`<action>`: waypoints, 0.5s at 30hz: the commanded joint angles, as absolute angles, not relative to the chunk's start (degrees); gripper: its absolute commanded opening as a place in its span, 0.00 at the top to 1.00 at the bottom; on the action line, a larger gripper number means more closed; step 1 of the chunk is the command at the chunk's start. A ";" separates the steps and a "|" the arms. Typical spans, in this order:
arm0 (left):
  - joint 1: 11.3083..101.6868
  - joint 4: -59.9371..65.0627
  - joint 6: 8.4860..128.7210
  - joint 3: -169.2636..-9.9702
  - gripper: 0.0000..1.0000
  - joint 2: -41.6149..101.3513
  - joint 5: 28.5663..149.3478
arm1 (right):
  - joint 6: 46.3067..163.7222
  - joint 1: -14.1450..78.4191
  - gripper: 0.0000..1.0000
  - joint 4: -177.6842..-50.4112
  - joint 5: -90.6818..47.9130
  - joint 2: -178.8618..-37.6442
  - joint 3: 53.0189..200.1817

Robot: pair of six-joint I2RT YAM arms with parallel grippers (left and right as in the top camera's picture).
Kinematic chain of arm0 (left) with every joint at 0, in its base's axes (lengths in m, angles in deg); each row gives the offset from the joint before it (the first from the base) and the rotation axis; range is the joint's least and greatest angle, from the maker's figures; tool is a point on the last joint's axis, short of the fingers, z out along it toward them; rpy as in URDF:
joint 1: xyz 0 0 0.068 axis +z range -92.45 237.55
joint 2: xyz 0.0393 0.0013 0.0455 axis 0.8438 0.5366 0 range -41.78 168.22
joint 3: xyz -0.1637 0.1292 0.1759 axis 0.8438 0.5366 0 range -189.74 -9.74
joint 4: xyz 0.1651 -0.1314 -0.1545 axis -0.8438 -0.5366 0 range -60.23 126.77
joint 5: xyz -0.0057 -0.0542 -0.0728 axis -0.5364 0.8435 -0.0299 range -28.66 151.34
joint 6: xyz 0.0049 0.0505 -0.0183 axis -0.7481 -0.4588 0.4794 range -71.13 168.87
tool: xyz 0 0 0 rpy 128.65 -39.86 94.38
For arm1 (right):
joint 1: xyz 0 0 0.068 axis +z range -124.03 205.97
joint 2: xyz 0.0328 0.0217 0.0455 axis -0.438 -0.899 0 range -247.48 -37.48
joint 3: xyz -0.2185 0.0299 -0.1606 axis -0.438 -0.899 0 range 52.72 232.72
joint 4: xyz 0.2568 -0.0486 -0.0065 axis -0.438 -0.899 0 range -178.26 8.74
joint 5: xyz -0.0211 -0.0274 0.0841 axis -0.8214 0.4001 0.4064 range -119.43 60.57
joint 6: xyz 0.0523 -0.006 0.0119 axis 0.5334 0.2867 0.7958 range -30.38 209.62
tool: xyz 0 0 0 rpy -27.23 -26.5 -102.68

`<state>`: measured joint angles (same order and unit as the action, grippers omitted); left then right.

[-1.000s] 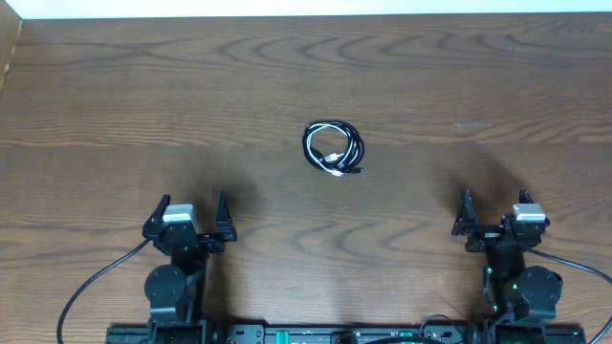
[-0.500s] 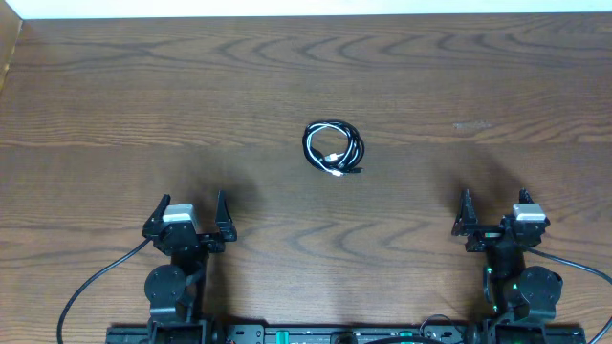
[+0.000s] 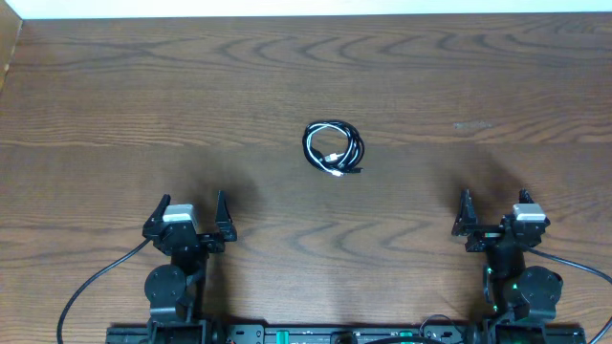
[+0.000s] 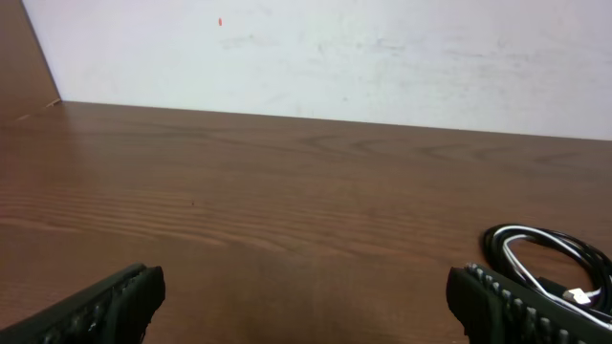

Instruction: Untangle cables

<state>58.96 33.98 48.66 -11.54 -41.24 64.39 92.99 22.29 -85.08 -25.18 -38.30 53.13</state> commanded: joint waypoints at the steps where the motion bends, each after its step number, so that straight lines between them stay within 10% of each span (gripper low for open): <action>1: 59.09 33.00 48.72 -9.97 0.01 -41.48 64.06 | 92.32 22.64 0.01 -85.34 -25.42 -37.86 53.04; 15: 59.09 33.00 48.72 -9.97 0.01 -41.48 63.65 | 92.32 22.64 0.01 -85.34 -25.42 -37.86 53.04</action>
